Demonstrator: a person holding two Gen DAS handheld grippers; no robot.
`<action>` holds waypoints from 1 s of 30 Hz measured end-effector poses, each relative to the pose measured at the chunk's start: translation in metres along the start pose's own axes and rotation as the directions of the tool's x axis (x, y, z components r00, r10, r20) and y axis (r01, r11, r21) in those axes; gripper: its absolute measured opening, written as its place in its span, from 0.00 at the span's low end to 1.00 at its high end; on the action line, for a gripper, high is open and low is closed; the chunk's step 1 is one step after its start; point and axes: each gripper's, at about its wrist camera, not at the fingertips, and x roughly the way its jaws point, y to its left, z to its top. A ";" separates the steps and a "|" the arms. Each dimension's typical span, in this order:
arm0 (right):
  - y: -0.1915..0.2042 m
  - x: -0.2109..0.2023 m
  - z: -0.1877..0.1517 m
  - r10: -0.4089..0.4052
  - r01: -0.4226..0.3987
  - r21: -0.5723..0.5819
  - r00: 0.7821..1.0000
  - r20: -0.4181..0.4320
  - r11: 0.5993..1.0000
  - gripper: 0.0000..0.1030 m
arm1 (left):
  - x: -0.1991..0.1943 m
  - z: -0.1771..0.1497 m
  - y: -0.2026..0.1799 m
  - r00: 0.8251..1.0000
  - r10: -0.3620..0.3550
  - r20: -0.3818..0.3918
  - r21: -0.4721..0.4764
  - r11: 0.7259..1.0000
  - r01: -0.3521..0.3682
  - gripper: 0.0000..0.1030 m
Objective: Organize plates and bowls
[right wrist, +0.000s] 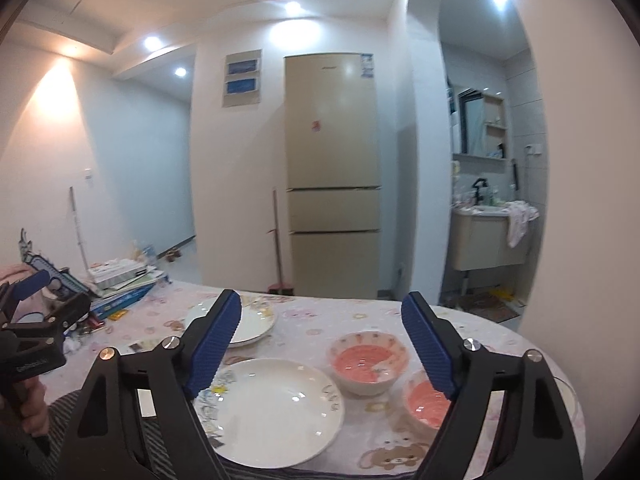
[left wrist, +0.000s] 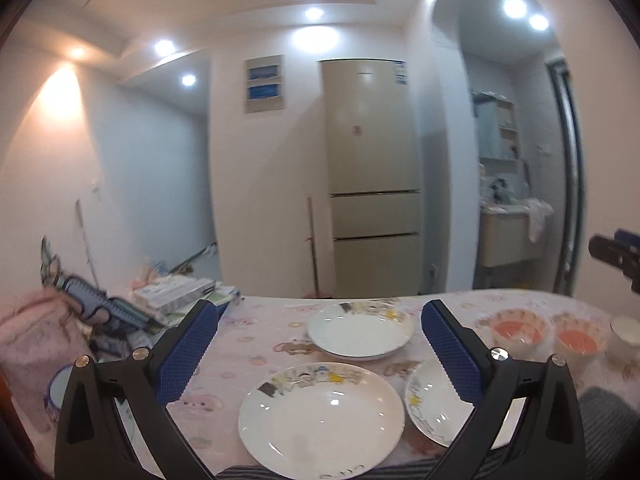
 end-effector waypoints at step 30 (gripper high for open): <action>0.144 0.264 -0.103 0.409 -0.356 0.229 0.595 -0.692 0.906 0.27 | 0.163 -0.128 0.114 0.775 -0.115 -0.621 -0.358 0.922 -0.150 0.45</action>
